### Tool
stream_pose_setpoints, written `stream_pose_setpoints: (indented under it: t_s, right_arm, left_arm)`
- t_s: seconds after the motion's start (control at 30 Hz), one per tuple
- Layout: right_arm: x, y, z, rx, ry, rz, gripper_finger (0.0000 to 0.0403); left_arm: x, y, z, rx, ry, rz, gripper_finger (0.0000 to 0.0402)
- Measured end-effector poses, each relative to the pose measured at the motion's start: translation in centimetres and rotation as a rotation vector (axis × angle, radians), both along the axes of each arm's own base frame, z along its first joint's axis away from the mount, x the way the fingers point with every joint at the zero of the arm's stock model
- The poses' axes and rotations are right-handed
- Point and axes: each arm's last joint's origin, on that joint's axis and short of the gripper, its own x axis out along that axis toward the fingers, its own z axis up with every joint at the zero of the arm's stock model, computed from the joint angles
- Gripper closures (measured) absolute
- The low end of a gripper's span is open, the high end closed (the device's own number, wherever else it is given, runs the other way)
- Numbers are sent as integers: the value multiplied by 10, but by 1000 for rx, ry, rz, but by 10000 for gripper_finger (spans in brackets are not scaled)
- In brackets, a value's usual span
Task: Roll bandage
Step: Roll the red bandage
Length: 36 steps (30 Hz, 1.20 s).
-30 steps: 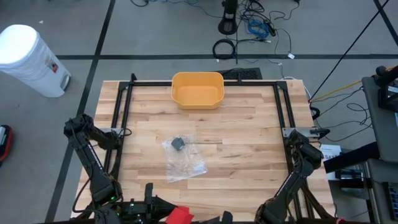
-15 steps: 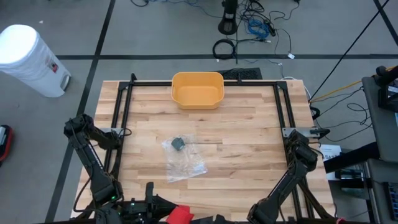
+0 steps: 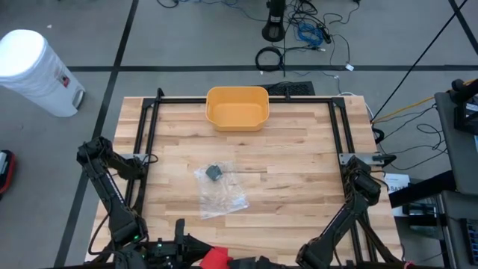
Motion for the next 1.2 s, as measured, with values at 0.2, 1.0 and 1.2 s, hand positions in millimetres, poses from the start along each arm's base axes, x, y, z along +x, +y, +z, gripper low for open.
stream_pose_setpoints:
  t_s: [0.2,1.0,1.2]
  right_arm:
    - [3,-2,0,9,-3,-5,297]
    - [-16,5,31,40,-198,1,402]
    - [-12,-7,48,-9,-278,-27,402]
  left_arm:
    - [0,0,0,0,0,1,360]
    - [1,1,0,-17,3,5,360]
    - [5,5,-5,-6,32,22,360]
